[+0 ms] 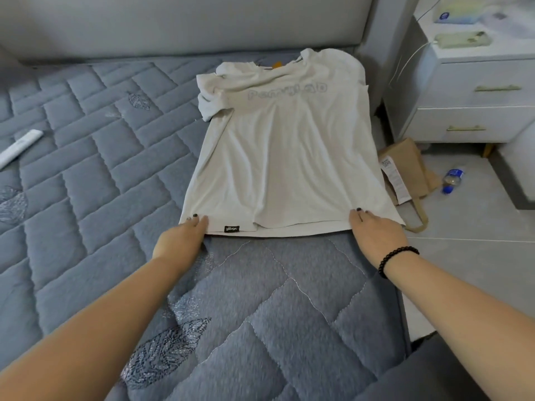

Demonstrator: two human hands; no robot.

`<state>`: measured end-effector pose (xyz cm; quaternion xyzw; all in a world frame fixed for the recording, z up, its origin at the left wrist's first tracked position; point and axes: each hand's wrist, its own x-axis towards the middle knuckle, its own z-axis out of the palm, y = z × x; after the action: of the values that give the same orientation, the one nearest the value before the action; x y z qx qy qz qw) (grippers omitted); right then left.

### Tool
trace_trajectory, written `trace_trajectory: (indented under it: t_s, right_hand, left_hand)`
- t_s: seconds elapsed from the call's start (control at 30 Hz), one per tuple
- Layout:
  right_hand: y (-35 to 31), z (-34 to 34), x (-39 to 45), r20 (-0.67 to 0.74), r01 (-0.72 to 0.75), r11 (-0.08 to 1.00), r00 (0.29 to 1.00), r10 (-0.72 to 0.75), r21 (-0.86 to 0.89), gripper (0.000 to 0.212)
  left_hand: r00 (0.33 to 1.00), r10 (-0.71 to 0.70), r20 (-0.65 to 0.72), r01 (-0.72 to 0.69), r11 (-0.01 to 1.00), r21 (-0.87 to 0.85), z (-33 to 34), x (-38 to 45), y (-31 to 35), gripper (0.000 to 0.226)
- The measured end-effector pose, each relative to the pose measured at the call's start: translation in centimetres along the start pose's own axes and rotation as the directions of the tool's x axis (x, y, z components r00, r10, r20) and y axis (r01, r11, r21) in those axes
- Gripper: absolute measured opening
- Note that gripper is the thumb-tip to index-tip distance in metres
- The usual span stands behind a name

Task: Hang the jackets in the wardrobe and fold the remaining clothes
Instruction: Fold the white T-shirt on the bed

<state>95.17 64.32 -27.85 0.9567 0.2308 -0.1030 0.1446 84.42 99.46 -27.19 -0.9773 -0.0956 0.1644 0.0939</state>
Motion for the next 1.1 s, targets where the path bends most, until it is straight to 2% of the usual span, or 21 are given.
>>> trace_trajectory:
  t_s: [0.13,0.3,0.47,0.63,0.7,0.77,0.8,0.87,0.93,1.0,1.1]
  right_hand:
    - [-1.1,-0.2,-2.6,0.009,0.043,0.998,0.999,-0.042,-0.051,0.054]
    - [-3.2,0.9,-6.7,0.045,0.057,0.998,0.997,-0.055,-0.037,0.058]
    - [-4.8,2.1,-11.6,0.027,0.088,0.996,0.996,-0.088,-0.002,0.054]
    - [-6.3,2.7,-15.7,0.043,0.177,0.984,0.983,-0.178,0.023,0.051]
    - [-5.8,2.5,-16.8,0.066,0.222,0.972,0.972,-0.227,0.071,0.045]
    - [-5.1,2.1,-17.2,0.050,0.203,0.962,0.975,-0.215,0.180,0.030]
    - [-4.7,1.9,-17.3,0.018,0.166,0.959,0.984,-0.175,0.231,0.021]
    - [-4.0,1.5,-17.1,-0.035,0.077,0.956,0.997,-0.070,0.282,0.015]
    - [-3.5,1.5,-16.6,-0.033,0.005,0.958,0.999,0.004,0.286,0.026]
    - [-3.1,1.6,-16.1,0.010,-0.053,0.964,0.999,0.052,0.261,0.039]
    - [-2.6,2.0,-15.5,0.063,-0.114,0.969,0.993,0.102,0.217,0.047]
  left_hand:
    - [1.000,0.016,0.022,-0.019,0.990,0.139,-0.5,-1.7,-1.5,0.063]
    - [0.993,0.066,0.099,-0.088,0.966,0.244,0.9,-6.1,-2.7,0.078]
    - [0.986,0.115,0.120,-0.143,0.953,0.267,2.4,-10.8,-3.7,0.063]
    - [0.981,0.083,0.176,-0.128,0.958,0.259,4.3,-14.5,-5.2,0.067]
    - [0.980,0.057,0.193,-0.103,0.966,0.236,3.8,-14.9,-4.3,0.060]
    - [0.988,0.037,0.151,-0.056,0.991,0.123,2.6,-14.9,-2.6,0.039]
    - [0.994,0.037,0.107,-0.044,0.998,0.055,1.9,-14.7,-1.4,0.035]
    - [0.997,0.073,0.020,-0.072,0.996,-0.062,1.1,-14.3,1.1,0.051]
    - [0.986,0.158,-0.061,-0.166,0.974,-0.157,0.6,-14.1,4.0,0.062]
    - [0.961,0.256,-0.106,-0.269,0.955,-0.126,0.7,-13.7,6.5,0.064]
    - [0.929,0.341,-0.142,-0.340,0.940,0.028,1.0,-12.8,8.7,0.064]
